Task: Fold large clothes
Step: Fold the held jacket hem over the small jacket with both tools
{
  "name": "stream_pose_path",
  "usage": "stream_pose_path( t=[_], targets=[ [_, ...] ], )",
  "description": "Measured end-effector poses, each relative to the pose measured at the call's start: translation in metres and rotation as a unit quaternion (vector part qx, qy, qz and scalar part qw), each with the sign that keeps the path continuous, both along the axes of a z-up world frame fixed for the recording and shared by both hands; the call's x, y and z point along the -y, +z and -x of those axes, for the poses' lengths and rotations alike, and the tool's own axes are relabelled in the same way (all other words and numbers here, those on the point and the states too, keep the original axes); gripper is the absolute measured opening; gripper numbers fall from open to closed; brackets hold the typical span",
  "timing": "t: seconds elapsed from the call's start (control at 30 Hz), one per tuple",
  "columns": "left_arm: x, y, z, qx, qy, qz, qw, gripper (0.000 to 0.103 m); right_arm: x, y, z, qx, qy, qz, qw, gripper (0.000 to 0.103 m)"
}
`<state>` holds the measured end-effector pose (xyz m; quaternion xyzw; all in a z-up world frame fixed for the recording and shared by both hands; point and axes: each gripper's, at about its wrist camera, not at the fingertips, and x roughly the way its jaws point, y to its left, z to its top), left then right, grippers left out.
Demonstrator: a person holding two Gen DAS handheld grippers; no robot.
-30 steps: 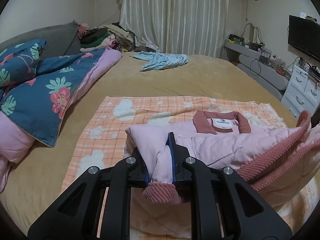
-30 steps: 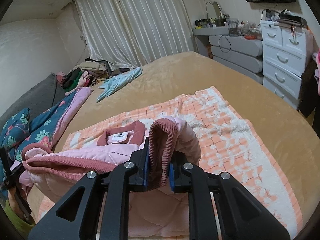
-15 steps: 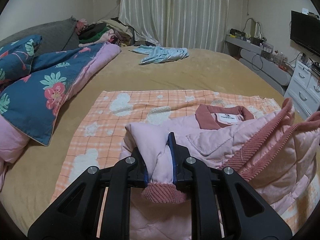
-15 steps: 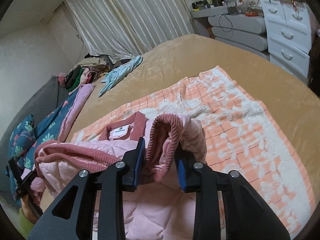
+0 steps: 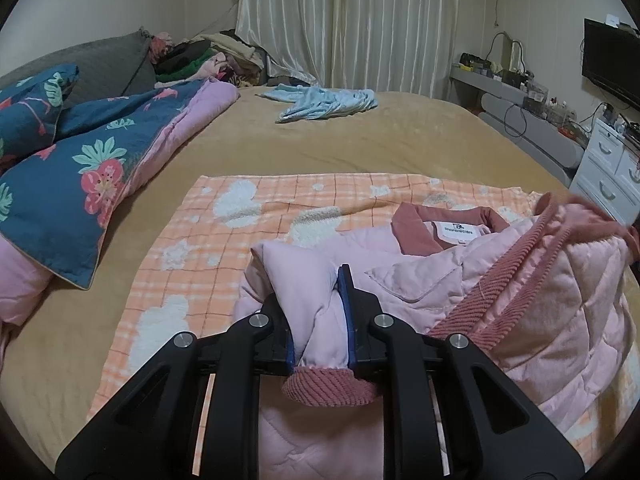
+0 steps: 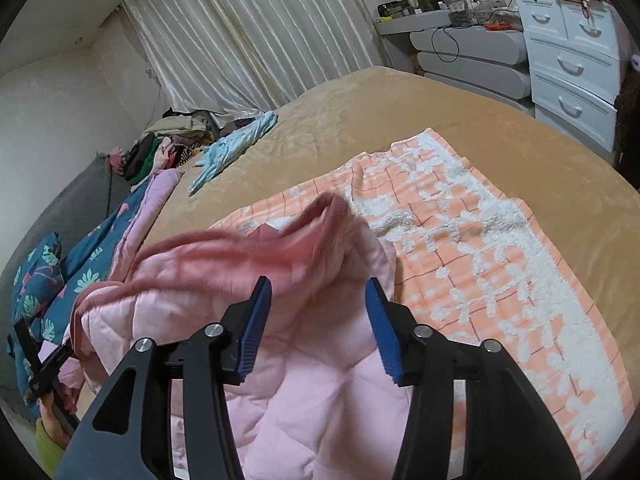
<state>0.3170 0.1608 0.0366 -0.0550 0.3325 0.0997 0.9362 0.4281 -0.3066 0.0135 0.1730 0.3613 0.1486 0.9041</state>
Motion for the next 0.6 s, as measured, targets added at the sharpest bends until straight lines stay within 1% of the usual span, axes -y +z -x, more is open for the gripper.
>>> stream_pose_path(
  t=[0.07,0.13,0.2,0.27,0.3,0.33,0.37,0.4,0.43,0.47,0.53,0.6],
  targets=[
    [0.0,-0.002,-0.001,-0.002,0.0,0.0,1.0,0.012,-0.003,-0.003,0.002,0.002,0.003,0.014,1.0,0.052],
    [0.0,-0.003,-0.002,-0.002,-0.002,0.002,1.0,0.014,-0.006,-0.006,0.005,0.004,0.006,0.027,1.0,0.06],
    [0.001,-0.003,-0.002,0.0,-0.002,0.005,1.0,0.018,-0.009,-0.009,0.009,0.007,0.011,0.04,0.999,0.065],
    [0.0,-0.002,-0.001,0.003,-0.007,0.02,0.9998,0.031,-0.012,-0.013,0.013,0.012,0.015,0.059,0.998,0.07],
    [0.0,-0.001,0.0,0.004,-0.009,0.025,0.9996,0.034,-0.014,-0.015,0.016,0.016,0.018,0.07,0.997,0.075],
    [0.0,0.0,0.001,0.007,-0.013,0.032,0.9994,0.045,-0.016,-0.017,0.019,0.02,0.02,0.083,0.996,0.079],
    [0.0,0.002,0.003,0.012,-0.017,0.037,0.9991,0.064,-0.017,-0.02,0.022,0.024,0.021,0.094,0.995,0.08],
    [0.0,0.003,0.005,0.016,-0.019,0.04,0.9989,0.07,-0.017,-0.023,0.025,0.027,0.022,0.104,0.994,0.083],
    [0.001,0.007,0.009,0.022,-0.011,0.027,0.9993,0.086,-0.017,-0.025,0.027,0.029,0.021,0.11,0.993,0.086],
    [0.002,0.009,0.01,0.025,-0.007,0.019,0.9995,0.09,-0.016,-0.028,0.03,0.032,0.021,0.118,0.992,0.087],
    [-0.002,0.012,0.016,0.031,-0.008,0.018,0.9993,0.09,-0.014,-0.034,0.033,0.031,0.022,0.128,0.991,0.088],
    [-0.009,0.009,0.021,0.029,0.001,0.019,0.9994,0.09,-0.013,-0.04,0.039,0.03,0.023,0.141,0.989,0.089]
  ],
)
